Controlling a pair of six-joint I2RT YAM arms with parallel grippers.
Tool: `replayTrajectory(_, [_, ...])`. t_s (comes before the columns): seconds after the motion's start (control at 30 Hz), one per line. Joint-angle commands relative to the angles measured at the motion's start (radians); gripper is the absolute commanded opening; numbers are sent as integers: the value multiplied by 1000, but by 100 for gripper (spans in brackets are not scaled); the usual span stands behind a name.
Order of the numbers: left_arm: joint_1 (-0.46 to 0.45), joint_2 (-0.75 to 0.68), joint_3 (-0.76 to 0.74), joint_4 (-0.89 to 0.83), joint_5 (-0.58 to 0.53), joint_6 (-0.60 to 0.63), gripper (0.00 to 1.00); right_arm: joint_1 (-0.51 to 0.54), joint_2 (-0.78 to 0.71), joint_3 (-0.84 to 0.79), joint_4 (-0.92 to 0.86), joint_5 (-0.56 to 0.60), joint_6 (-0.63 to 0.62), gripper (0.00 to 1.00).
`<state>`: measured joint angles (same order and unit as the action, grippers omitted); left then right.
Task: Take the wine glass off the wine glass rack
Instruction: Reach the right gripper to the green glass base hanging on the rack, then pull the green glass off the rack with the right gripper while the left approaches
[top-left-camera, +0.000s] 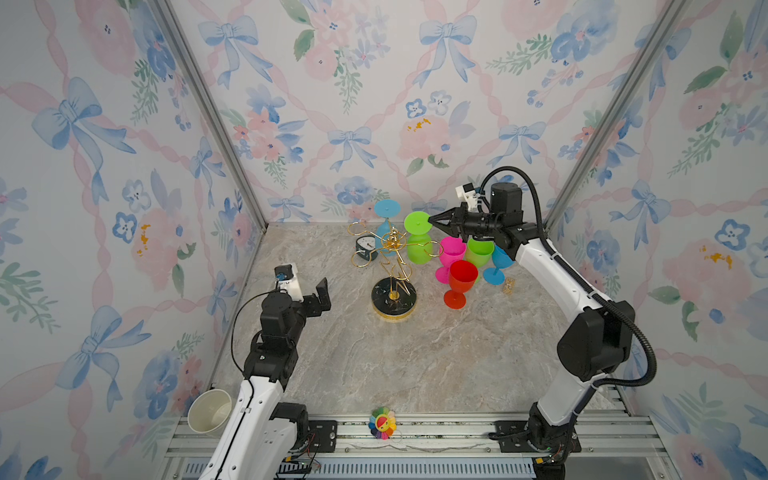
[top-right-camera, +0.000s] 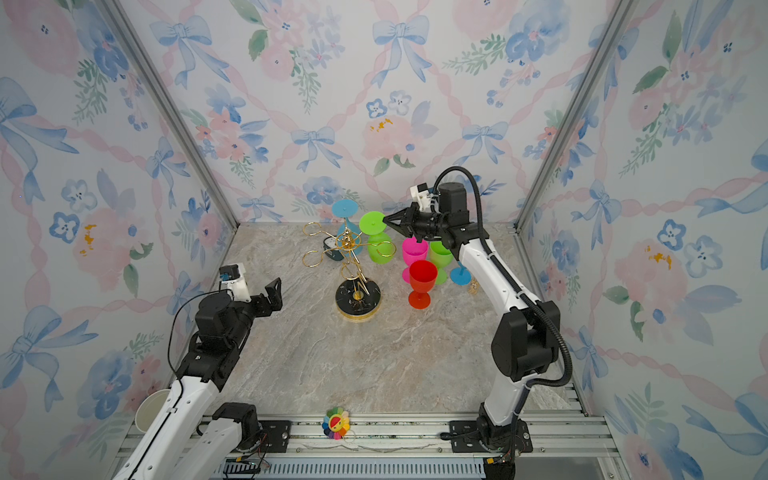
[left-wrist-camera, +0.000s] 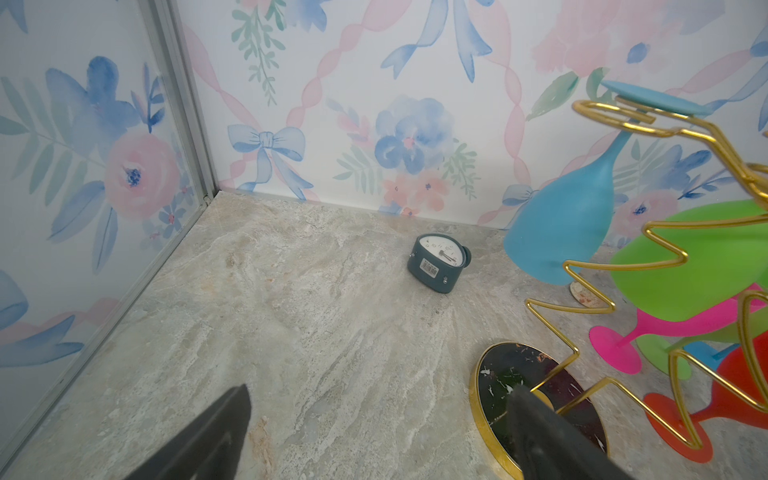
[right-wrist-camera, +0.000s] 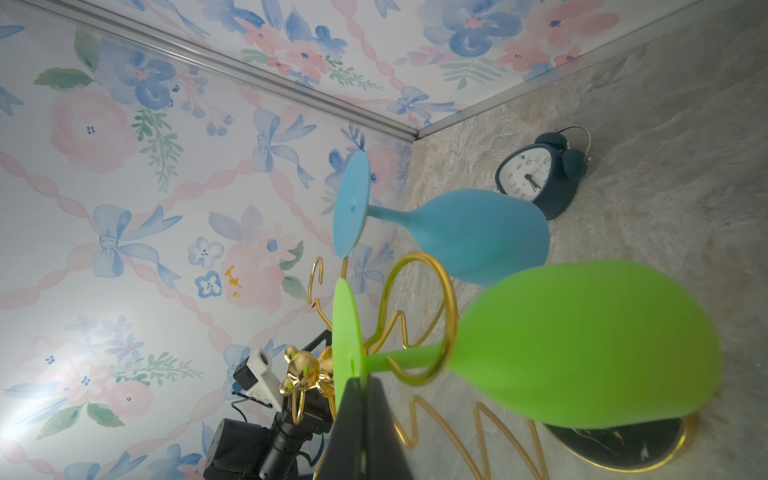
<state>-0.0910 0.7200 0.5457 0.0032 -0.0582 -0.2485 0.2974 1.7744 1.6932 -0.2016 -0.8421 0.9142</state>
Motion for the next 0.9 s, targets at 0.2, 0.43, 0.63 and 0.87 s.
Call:
replayTrajectory(0.2, [7,-25,-22,15,18,-16,98,-3,-70,-33,-24,-25,-38,0])
replayTrajectory(0.43, [7,-20,-22,17,51,-24,98,-26,-105,-57,-24,-22,-41,0])
replayTrajectory(0.63, [7,-11,-18,17,75,-26,98,-42,-115,-68,-34,-17,-47,0])
replayTrajectory(0.87, [7,-29,-24,28,146,-29,98,-59,-157,-67,-54,-15,-65,0])
